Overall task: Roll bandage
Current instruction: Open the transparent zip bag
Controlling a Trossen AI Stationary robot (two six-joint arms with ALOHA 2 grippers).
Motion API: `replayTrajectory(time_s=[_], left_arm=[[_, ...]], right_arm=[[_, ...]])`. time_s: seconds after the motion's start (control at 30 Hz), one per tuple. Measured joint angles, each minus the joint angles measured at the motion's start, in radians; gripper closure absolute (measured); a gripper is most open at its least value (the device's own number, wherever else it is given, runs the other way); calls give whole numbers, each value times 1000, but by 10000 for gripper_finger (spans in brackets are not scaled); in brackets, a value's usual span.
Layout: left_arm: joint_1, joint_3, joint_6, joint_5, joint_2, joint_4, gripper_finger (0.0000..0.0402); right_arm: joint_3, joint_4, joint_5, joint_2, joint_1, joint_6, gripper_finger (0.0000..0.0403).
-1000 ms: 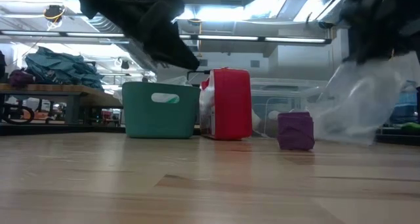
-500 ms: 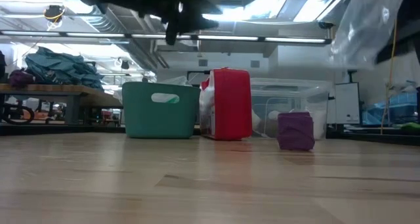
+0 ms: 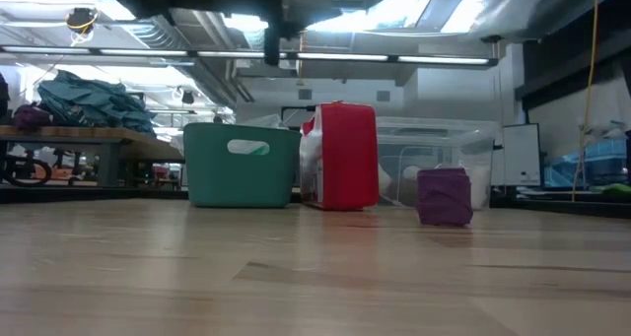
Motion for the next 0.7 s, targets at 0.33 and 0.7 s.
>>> replayTrajectory(time_s=[0.33,0.7], left_arm=[[52,113,-86,105,247,223,271],[141,304,-161,174,367,238,271]], right_arm=[[-121,167,-113,0,0,0,402],[-251,358,-217,1,0,5,402]])
